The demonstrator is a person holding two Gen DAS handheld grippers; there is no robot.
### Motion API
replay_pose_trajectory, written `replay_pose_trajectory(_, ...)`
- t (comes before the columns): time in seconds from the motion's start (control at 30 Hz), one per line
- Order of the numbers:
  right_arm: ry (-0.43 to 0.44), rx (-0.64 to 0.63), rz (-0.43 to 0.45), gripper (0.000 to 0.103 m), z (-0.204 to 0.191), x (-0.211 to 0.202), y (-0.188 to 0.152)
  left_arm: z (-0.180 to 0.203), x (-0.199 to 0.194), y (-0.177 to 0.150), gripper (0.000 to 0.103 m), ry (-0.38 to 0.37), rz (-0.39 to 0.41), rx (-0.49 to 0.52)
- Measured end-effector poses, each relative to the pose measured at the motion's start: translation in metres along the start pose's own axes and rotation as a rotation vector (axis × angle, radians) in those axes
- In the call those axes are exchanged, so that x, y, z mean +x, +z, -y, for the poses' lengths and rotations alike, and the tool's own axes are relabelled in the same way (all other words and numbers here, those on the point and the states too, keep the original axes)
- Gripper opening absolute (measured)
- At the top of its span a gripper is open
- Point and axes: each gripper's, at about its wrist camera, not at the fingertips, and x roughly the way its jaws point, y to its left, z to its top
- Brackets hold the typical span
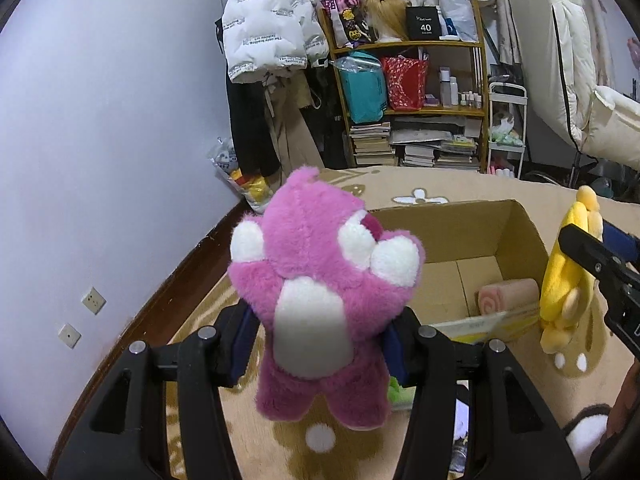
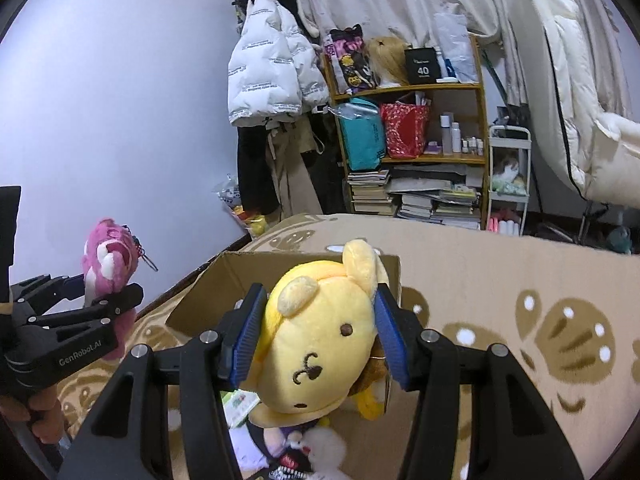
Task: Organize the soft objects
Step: 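Lift the pink bear with the left tool while the right tool carries the yellow dog over the box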
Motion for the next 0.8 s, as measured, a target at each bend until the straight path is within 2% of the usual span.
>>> replay_pose_trajectory(0.4,0.034,-0.035,0.018,0.058,-0.002,0.040,0.024,-0.010,0.031,0.028,0.052,-0.007,0.013,-0.027)
replay_pose_trajectory(0.67,0.034,-0.042,-0.038,0.058,0.001,0.072,0.021,-0.013,0.056,0.030,0.052,-0.043,-0.003,-0.044)
replay_pose_trajectory(0.8,0.026,-0.044,-0.041,0.059,0.006,0.077,0.016,-0.007,0.070,0.031,0.052,-0.035,-0.025,-0.015)
